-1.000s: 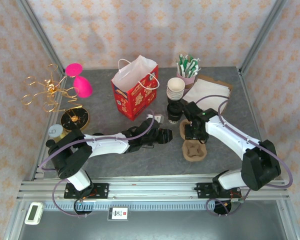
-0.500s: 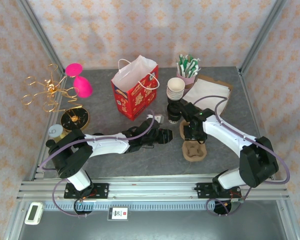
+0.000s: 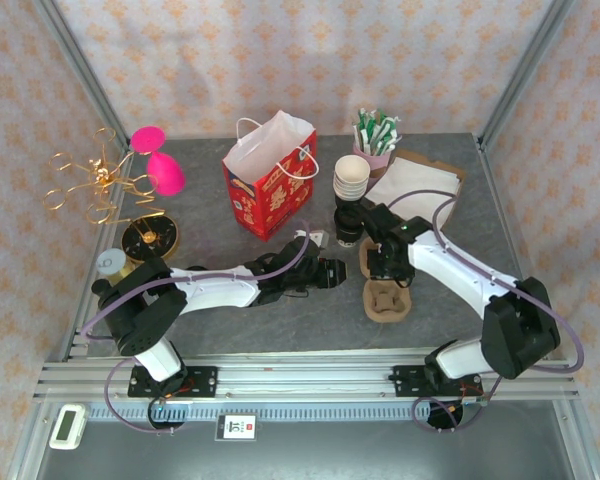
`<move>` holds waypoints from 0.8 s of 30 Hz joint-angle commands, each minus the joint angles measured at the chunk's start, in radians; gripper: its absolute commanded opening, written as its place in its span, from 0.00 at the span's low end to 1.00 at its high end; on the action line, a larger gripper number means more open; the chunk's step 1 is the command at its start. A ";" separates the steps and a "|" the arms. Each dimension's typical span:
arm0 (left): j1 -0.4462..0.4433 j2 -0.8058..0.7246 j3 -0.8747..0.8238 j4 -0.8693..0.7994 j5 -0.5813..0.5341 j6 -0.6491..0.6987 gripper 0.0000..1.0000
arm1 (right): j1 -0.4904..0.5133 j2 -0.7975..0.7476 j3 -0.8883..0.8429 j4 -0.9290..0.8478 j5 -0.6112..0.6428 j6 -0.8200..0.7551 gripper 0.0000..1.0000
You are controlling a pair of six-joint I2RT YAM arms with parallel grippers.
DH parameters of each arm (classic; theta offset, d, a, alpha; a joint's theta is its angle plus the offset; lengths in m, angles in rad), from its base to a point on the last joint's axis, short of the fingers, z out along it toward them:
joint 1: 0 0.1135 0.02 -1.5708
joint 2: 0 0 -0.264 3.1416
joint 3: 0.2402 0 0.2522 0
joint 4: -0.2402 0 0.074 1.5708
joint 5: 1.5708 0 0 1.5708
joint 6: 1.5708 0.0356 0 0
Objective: Pack the takeout coffee
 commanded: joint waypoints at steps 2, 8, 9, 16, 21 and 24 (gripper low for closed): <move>-0.006 0.032 0.036 0.053 0.045 -0.037 0.43 | -0.031 -0.050 0.019 -0.017 -0.023 0.008 0.31; -0.019 0.069 0.061 0.089 0.084 -0.054 0.43 | -0.064 -0.070 0.011 -0.018 -0.067 -0.003 0.30; -0.018 0.076 0.065 0.100 0.097 -0.059 0.43 | -0.068 -0.073 0.009 -0.017 -0.073 -0.003 0.30; -0.033 0.088 0.071 0.144 0.164 -0.075 0.35 | -0.089 -0.077 0.000 -0.014 -0.091 -0.007 0.30; -0.034 0.061 0.033 0.185 0.242 -0.112 0.34 | -0.096 -0.081 -0.005 -0.014 -0.100 0.006 0.29; -0.044 0.068 0.069 0.148 0.252 -0.116 0.33 | -0.097 -0.080 -0.007 -0.012 -0.101 0.013 0.29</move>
